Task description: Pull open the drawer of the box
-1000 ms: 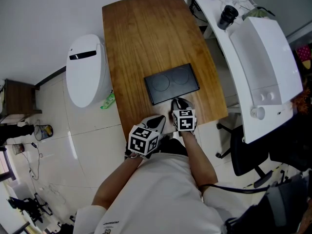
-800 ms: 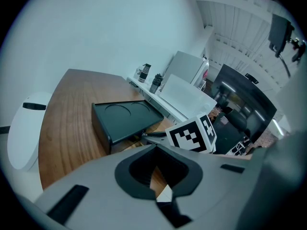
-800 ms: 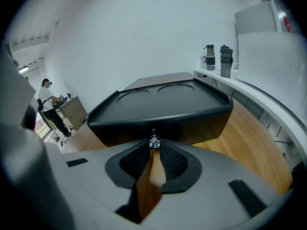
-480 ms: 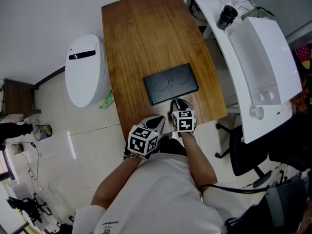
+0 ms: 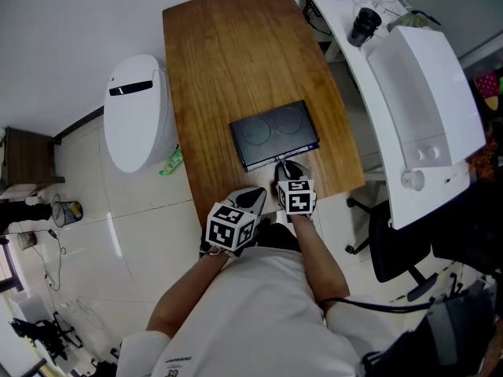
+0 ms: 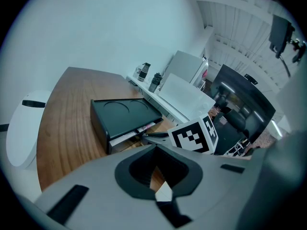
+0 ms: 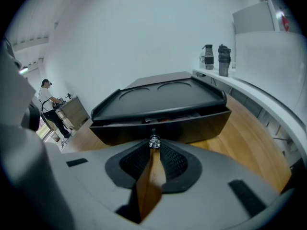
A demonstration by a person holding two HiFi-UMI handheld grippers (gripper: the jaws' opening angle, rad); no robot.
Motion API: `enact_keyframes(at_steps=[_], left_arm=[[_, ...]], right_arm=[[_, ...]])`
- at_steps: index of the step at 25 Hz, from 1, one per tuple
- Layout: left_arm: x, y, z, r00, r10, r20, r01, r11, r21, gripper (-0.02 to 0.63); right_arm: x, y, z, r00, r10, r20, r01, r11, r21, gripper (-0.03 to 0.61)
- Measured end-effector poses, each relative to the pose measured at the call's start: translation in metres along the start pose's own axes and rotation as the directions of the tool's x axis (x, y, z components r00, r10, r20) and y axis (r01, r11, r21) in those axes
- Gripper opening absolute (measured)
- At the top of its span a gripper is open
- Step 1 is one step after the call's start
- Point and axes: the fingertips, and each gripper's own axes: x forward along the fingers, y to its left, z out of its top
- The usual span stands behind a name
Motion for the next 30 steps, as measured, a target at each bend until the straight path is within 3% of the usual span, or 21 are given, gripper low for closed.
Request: enact_keyframes(at_steps=[30], left_arm=[[-0.001, -0.018, -0.016, 1.000, -0.016, 0.000, 0.016, 1.000, -0.005, 0.000]], right_arm=[[-0.018, -0.001, -0.023, 1.000, -0.006, -0.012, 0.005, 1.000, -0.009, 0.055]])
